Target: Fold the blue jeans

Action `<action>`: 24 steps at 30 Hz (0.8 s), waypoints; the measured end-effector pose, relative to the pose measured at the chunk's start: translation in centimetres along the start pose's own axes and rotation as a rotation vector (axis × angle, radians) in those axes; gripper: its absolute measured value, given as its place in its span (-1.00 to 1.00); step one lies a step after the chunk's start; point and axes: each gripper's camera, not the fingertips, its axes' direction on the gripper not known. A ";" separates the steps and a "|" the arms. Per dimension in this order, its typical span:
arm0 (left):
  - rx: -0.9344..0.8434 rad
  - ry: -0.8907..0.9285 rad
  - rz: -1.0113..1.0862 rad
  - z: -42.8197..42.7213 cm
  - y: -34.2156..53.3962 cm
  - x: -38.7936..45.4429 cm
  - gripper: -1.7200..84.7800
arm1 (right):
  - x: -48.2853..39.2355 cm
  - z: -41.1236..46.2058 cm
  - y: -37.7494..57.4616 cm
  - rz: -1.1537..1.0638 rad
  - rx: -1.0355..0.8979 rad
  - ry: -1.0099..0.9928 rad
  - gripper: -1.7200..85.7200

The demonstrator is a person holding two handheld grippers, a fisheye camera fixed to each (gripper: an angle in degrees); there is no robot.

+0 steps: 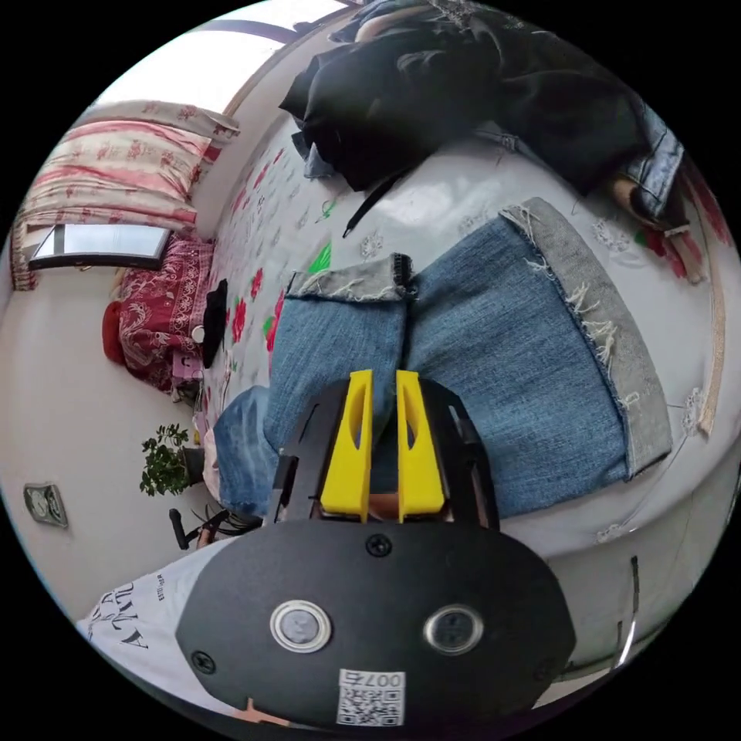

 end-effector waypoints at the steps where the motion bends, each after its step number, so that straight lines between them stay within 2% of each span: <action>1: -0.003 -0.007 0.000 0.0 -0.1 0.2 -0.97 | -0.3 -0.1 -0.2 -0.022 -0.010 -0.006 -0.89; 4: -0.013 -0.024 -0.004 0.3 -0.4 0.6 -0.97 | -1.9 -1.8 -0.7 -0.154 0.009 0.012 -0.95; 7: -0.007 -0.038 -0.003 0.3 -0.3 1.1 -0.97 | -3.0 -8.8 0.6 -0.262 0.225 -0.054 -0.96; 9: -0.001 -0.035 -0.003 0.6 -0.2 1.3 -0.97 | -2.4 -14.1 3.3 -0.322 0.352 -0.007 -0.96; 10: 0.003 -0.026 -0.006 0.9 -0.1 1.5 -0.97 | -1.9 -14.8 4.0 -0.324 0.357 0.028 -0.96; 15: -0.006 -0.027 -0.027 2.2 0.1 1.8 -0.97 | 7.5 -11.9 8.0 0.018 0.122 0.369 -0.92; 17: 0.005 -0.007 -0.033 1.5 0.2 1.6 -0.97 | 6.5 -12.2 9.5 0.013 0.196 0.384 -0.90; 20: 0.097 0.040 -0.043 -2.1 1.0 1.4 -0.97 | 0.6 -11.1 9.0 -0.182 0.245 0.316 -0.87; 22: 0.183 0.057 -0.034 -5.0 2.0 1.2 -0.97 | -4.2 -8.9 7.3 -0.349 0.201 0.261 -0.86; 24: 0.168 -0.008 -0.024 -4.3 2.0 1.0 -0.97 | -10.7 -5.0 4.9 -0.552 0.127 0.196 -0.84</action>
